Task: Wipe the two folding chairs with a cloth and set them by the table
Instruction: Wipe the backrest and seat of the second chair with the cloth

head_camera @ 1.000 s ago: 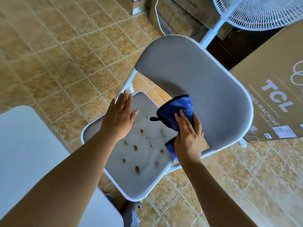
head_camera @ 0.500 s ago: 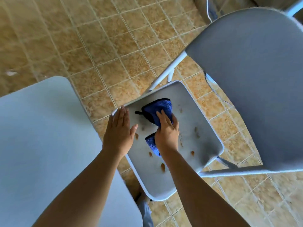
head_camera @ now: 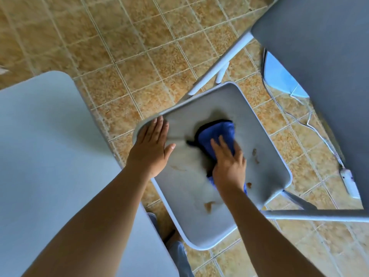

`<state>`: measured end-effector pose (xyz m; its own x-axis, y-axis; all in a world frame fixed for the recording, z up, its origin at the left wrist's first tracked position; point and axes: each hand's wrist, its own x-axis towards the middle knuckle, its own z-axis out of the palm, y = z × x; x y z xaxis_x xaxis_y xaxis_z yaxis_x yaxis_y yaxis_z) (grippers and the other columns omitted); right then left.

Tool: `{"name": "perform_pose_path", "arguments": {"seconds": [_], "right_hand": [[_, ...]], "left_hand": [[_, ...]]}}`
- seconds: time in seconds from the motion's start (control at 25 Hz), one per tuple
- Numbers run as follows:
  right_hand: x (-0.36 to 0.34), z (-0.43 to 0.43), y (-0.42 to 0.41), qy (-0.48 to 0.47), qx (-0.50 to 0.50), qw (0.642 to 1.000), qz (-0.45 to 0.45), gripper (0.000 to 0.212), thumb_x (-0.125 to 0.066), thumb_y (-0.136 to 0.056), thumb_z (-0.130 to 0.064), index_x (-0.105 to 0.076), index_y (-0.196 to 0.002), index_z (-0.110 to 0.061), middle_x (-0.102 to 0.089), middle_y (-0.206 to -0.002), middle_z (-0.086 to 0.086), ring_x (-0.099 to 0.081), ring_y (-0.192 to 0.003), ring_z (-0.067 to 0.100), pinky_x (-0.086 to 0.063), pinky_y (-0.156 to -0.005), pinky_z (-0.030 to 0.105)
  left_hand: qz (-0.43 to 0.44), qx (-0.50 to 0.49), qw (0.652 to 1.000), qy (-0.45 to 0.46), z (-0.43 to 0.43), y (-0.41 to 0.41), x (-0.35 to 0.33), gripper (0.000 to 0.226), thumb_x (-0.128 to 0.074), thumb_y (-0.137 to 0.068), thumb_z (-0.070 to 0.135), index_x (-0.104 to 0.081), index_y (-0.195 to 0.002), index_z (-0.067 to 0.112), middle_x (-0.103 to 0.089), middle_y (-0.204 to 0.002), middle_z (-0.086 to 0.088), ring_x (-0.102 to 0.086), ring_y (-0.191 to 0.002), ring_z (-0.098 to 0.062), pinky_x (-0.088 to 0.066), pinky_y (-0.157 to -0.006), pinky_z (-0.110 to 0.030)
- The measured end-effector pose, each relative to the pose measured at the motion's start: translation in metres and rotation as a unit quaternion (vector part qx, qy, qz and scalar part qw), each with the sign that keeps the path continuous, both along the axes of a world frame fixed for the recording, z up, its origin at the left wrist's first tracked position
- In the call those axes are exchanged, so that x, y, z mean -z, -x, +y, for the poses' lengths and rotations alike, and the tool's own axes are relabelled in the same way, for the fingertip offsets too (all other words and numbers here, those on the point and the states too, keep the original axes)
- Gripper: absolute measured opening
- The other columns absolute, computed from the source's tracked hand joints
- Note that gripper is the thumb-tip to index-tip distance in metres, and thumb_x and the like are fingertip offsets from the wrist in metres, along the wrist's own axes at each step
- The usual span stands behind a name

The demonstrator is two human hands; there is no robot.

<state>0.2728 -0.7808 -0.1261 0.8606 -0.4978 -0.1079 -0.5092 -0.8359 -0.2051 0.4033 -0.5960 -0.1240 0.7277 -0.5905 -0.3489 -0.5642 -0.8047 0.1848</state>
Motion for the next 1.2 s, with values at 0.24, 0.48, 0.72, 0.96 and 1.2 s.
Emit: {"name": "perform_pose_path", "arguments": {"seconds": [0.24,0.48,0.72,0.96,1.2], "right_hand": [[0.004,0.019,-0.068,-0.028,0.069,0.997,-0.007,0.07,-0.046,-0.078,0.003,-0.046,-0.138,-0.033,-0.041,-0.149,-0.001,-0.031,-0.134,0.036,-0.036,-0.095,0.048],[0.005,-0.006,0.018,0.035,-0.049,0.998,0.013,0.062,-0.042,-0.074,-0.007,-0.057,-0.129,-0.032,-0.054,-0.138,-0.003,-0.045,-0.119,0.034,-0.044,-0.086,0.045],[0.003,-0.026,-0.083,-0.031,0.173,0.984,0.017,0.067,-0.044,-0.083,-0.002,-0.039,-0.142,-0.033,-0.033,-0.153,-0.004,-0.03,-0.131,0.037,-0.032,-0.099,0.046],[0.003,0.034,-0.03,-0.008,-0.073,0.997,-0.015,0.061,-0.034,-0.075,-0.014,-0.058,-0.128,-0.03,-0.056,-0.136,-0.002,-0.049,-0.118,0.036,-0.045,-0.084,0.041],[0.005,-0.062,-0.012,-0.027,0.168,0.985,0.031,0.07,-0.047,-0.077,0.005,-0.046,-0.139,-0.029,-0.038,-0.151,-0.002,-0.028,-0.135,0.037,-0.031,-0.104,0.052]], "left_hand": [[0.014,-0.002,1.0,-0.015,0.001,0.0,0.004,0.064,-0.007,-0.098,0.05,0.027,-0.141,0.018,0.032,-0.153,-0.001,0.028,-0.142,-0.015,0.017,-0.116,-0.033],[0.028,0.002,0.999,-0.023,-0.001,-0.002,-0.001,0.065,-0.005,-0.097,0.05,0.03,-0.14,0.017,0.032,-0.154,-0.004,0.028,-0.142,-0.017,0.015,-0.117,-0.035],[0.059,-0.009,0.998,-0.017,-0.001,-0.003,0.002,0.07,-0.004,-0.093,0.058,0.027,-0.144,0.02,0.035,-0.152,0.0,0.031,-0.141,-0.013,0.014,-0.118,-0.035],[0.053,-0.003,0.998,-0.028,0.0,-0.004,0.001,0.074,0.002,-0.092,0.061,0.015,-0.151,0.017,0.03,-0.155,-0.002,0.028,-0.142,-0.014,0.012,-0.119,-0.035],[0.035,-0.015,0.999,-0.007,0.0,0.001,0.005,0.083,0.014,-0.078,0.067,0.025,-0.145,0.02,0.035,-0.151,0.001,0.032,-0.139,-0.011,0.015,-0.118,-0.034]]}}
